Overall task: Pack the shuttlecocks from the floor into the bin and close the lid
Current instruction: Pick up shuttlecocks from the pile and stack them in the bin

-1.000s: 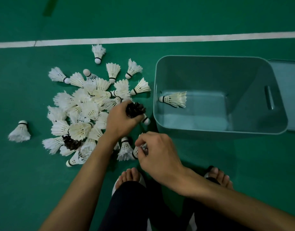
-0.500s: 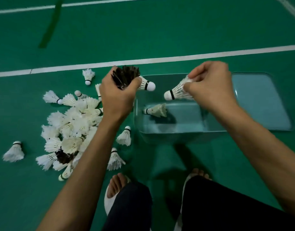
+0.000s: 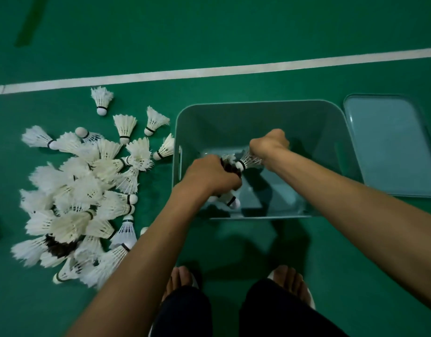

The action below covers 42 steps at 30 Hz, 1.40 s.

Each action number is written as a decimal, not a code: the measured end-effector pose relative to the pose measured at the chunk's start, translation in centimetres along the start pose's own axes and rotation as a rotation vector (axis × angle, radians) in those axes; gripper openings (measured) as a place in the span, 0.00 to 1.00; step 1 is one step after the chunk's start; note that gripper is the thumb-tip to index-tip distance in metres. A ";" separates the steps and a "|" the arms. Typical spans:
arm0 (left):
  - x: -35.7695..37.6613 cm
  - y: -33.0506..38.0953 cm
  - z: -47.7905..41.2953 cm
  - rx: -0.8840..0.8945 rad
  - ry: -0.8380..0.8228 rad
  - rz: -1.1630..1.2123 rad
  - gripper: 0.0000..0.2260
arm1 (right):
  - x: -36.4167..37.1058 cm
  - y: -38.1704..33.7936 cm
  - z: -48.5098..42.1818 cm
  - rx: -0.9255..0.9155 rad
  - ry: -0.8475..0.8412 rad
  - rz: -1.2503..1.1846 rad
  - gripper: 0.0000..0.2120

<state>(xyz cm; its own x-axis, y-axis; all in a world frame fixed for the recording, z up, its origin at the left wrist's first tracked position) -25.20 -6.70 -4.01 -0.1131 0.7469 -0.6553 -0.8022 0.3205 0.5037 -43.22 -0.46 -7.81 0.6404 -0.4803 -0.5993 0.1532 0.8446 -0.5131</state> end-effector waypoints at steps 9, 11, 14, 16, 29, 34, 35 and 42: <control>2.0 -0.2 -1.3 -0.017 -0.268 -0.121 0.08 | -0.2 0.9 -2.2 0.074 0.071 -0.095 0.04; 1.9 0.1 -1.9 -0.015 -0.254 -0.116 0.09 | 1.0 1.0 -2.2 0.108 0.032 -0.151 0.08; 1.8 -0.1 -2.6 -0.035 -0.218 -0.083 0.10 | 3.6 1.7 -2.0 0.181 -0.024 -0.241 0.20; 1.8 -0.5 -2.7 -0.056 -0.195 -0.062 0.10 | 5.2 2.1 -2.0 0.203 -0.061 -0.285 0.18; -0.5 -0.5 -1.5 -0.014 0.083 0.431 0.09 | -0.4 0.1 0.1 -0.157 -0.158 -0.128 0.03; -0.2 1.1 0.2 0.022 0.076 0.696 0.11 | 1.5 0.9 5.2 -0.294 -0.650 -0.028 0.20; 0.0 1.5 0.5 0.037 0.071 0.715 0.10 | 1.7 1.3 5.8 -0.288 -0.715 -0.041 0.22; 0.4 1.9 1.1 0.130 0.049 0.711 0.06 | 1.1 2.9 6.8 -0.353 -0.769 0.217 0.07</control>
<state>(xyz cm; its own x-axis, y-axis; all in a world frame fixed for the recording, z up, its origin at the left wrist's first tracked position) -26.13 -5.16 -2.69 -0.6103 0.7743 -0.1673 -0.4492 -0.1643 0.8782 -36.97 3.07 -5.84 0.9782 0.0831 -0.1901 -0.1914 0.7147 -0.6727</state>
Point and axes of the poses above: each hand's wrist, its own z-axis away from the middle knuckle, its own x-axis out of the palm, y = z × x, the point moved 9 cm from there along -z, towards the middle knuckle, and after that the axes turned 7 degrees about x, right-handed, at the moved point
